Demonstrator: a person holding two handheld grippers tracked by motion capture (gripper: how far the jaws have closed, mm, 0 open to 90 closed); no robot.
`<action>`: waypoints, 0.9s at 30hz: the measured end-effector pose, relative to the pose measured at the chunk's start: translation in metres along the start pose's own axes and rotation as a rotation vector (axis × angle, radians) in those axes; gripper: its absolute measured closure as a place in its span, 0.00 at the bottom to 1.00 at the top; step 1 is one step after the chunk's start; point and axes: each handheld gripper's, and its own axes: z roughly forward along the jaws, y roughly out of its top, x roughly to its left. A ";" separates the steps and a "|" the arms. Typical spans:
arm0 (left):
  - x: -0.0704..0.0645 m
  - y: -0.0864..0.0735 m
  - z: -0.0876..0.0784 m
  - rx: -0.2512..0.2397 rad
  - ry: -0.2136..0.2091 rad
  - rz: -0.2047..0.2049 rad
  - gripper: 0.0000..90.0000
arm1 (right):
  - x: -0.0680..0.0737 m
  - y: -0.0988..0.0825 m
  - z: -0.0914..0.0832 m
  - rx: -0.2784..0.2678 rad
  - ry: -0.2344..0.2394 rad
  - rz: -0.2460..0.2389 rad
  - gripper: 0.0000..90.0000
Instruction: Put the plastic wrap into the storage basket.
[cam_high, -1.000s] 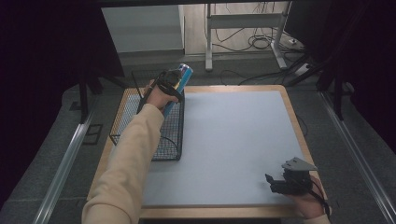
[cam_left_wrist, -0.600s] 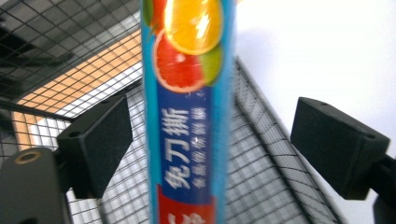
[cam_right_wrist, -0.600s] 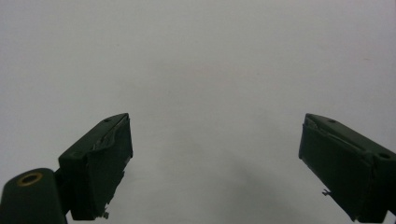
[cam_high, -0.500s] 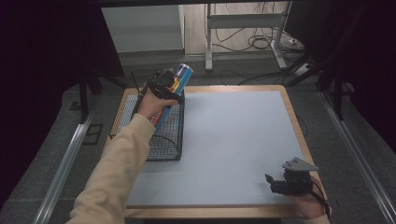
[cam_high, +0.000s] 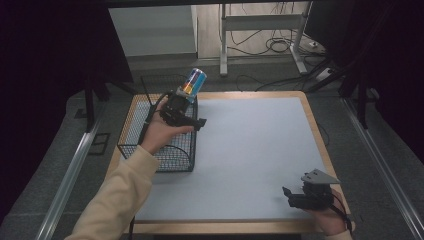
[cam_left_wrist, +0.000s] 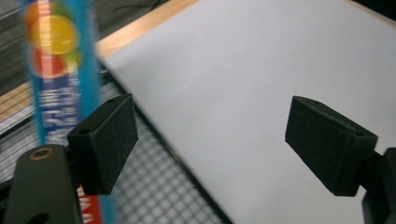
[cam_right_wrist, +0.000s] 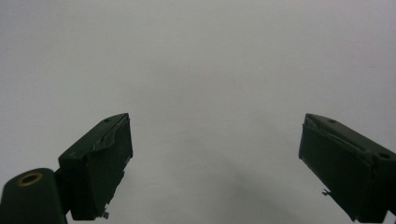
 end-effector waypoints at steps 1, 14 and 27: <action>-0.007 -0.003 -0.002 -0.007 -0.011 0.014 0.19 | 0.000 0.000 0.000 0.001 0.001 -0.001 0.11; -0.068 -0.047 0.012 -0.007 -0.119 0.095 0.20 | 0.000 0.000 0.000 0.002 -0.001 -0.007 0.11; -0.103 -0.086 0.045 0.068 -0.203 0.138 0.20 | -0.001 0.000 0.001 -0.004 -0.013 -0.015 0.11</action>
